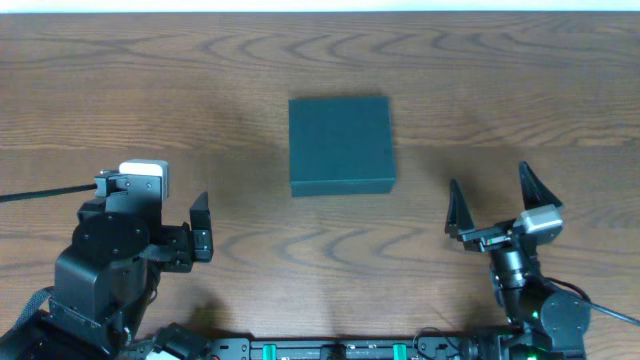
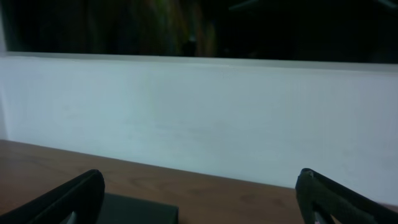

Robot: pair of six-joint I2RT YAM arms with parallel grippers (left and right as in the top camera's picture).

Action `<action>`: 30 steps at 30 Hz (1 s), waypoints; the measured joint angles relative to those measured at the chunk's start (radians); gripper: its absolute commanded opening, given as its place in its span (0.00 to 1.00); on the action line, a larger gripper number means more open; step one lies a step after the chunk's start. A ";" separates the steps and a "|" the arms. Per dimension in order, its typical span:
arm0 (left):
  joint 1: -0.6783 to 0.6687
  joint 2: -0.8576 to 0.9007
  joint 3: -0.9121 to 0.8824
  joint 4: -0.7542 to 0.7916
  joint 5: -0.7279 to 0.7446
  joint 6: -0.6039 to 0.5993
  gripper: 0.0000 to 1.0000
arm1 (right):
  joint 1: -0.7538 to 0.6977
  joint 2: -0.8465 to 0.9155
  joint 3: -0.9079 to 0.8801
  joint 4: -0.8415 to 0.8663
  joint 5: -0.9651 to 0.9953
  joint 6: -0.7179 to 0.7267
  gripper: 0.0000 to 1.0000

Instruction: Pack container

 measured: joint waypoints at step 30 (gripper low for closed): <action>0.000 0.001 0.000 0.000 0.000 0.000 0.95 | -0.092 -0.176 -0.204 -0.280 0.059 0.000 0.99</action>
